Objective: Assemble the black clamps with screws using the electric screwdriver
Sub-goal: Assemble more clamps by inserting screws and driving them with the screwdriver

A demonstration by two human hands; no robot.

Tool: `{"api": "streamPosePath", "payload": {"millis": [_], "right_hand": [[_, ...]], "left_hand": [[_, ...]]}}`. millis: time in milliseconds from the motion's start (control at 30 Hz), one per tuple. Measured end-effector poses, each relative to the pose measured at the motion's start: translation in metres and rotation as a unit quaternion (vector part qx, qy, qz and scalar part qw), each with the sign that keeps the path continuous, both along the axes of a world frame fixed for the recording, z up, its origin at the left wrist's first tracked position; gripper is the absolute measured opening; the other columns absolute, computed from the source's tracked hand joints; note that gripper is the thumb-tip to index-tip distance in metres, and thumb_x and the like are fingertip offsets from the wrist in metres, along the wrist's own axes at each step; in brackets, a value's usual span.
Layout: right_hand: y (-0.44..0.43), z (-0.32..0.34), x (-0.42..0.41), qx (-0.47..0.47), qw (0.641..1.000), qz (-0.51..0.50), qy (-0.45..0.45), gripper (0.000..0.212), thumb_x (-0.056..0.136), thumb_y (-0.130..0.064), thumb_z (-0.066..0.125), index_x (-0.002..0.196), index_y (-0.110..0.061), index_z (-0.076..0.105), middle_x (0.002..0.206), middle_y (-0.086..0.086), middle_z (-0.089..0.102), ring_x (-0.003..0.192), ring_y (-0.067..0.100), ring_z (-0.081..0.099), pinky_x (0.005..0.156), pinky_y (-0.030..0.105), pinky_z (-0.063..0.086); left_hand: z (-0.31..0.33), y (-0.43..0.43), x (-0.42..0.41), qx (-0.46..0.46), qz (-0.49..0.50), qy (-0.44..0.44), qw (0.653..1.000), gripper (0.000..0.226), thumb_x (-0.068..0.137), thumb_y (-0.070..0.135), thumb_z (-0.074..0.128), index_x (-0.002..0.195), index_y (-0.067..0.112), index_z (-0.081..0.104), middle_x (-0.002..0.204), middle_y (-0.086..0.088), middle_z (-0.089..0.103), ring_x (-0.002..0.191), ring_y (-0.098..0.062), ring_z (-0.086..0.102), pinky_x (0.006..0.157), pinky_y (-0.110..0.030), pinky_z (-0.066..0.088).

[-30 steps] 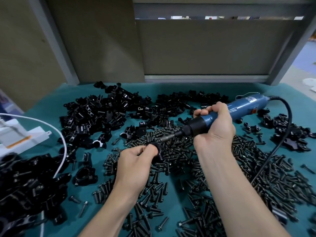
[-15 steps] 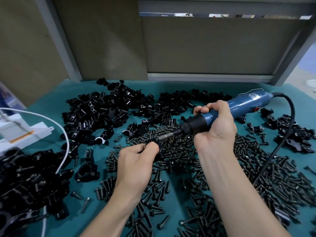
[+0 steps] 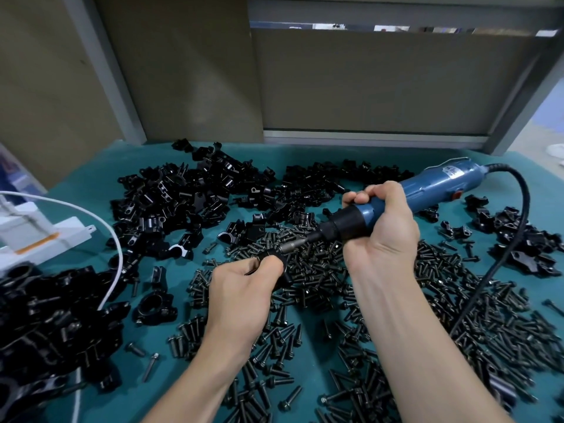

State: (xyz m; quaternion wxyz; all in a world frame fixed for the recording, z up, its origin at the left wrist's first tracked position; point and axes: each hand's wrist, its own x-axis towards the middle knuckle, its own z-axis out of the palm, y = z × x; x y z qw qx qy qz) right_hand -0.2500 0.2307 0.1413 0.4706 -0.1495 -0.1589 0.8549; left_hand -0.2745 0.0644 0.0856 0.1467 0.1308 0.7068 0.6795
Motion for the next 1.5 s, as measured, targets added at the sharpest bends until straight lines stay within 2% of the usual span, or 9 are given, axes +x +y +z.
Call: {"api": "streamPosePath", "payload": {"millis": [767, 1200, 1500], "right_hand": [[-0.0029, -0.0005, 0.002, 0.008, 0.999, 0.028, 0.014, 0.028, 0.087, 0.014, 0.054, 0.1, -0.01, 0.046, 0.064, 0.005, 0.054, 0.049, 0.015, 0.049, 0.058, 0.031, 0.053], [-0.003, 0.0, 0.0014, 0.011, 0.999, 0.031, 0.014, 0.032, 0.087, 0.013, 0.054, 0.106, -0.01, 0.044, 0.066, 0.005, 0.054, 0.049, 0.015, 0.049, 0.058, 0.031, 0.054], [-0.0046, 0.0037, 0.0012, 0.043, 0.998, 0.038, 0.023, 0.027, 0.089, 0.013, 0.05, 0.102, -0.011, 0.046, 0.066, 0.004, 0.052, 0.05, 0.015, 0.049, 0.057, 0.03, 0.052]], "left_hand": [[-0.0016, -0.0022, 0.0, 0.004, -0.012, -0.014, 1.0, 0.04, 0.056, 0.049, 0.064, 0.046, 0.028, 0.032, 0.048, 0.009, 0.023, 0.043, -0.013, 0.015, 0.044, -0.023, 0.014], [-0.0006, -0.0021, 0.0006, 0.006, -0.009, -0.001, 1.0, 0.04, 0.056, 0.049, 0.064, 0.045, 0.027, 0.033, 0.048, 0.009, 0.024, 0.042, -0.013, 0.015, 0.045, -0.022, 0.013], [-0.0008, -0.0019, 0.0019, 0.011, -0.01, -0.032, 0.999, 0.037, 0.056, 0.051, 0.061, 0.042, 0.028, 0.036, 0.048, 0.01, 0.025, 0.044, -0.014, 0.018, 0.043, -0.023, 0.016]]}}
